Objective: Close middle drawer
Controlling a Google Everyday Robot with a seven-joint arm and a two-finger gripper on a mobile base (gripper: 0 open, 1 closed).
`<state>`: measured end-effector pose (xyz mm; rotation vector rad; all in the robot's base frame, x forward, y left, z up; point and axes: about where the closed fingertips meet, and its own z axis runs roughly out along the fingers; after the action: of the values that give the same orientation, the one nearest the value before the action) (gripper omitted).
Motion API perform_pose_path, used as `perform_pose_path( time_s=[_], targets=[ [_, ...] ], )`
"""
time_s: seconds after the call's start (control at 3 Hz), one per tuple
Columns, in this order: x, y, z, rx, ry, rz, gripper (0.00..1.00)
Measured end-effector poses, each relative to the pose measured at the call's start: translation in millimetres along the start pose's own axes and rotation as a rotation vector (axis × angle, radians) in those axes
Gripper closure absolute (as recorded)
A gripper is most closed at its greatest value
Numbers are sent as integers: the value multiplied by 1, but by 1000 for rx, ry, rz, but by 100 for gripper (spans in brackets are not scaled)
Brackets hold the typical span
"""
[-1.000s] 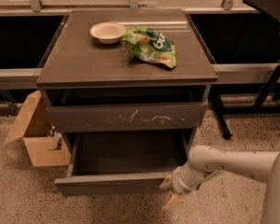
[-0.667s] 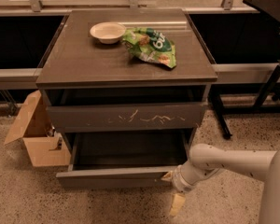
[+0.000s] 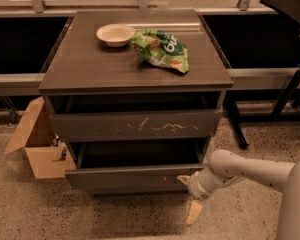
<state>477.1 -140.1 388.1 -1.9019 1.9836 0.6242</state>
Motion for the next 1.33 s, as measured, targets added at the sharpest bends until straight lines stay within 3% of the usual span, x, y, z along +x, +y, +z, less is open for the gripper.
perform_pose_path(
  time_s=[0.33,1.0,1.33],
  targets=[
    [5,-16,-4,18,-16,-14,18],
    [16,-58,-21,97,-26,-26,76],
    [18,-73,-33,145,-19,-27,53]
  ],
)
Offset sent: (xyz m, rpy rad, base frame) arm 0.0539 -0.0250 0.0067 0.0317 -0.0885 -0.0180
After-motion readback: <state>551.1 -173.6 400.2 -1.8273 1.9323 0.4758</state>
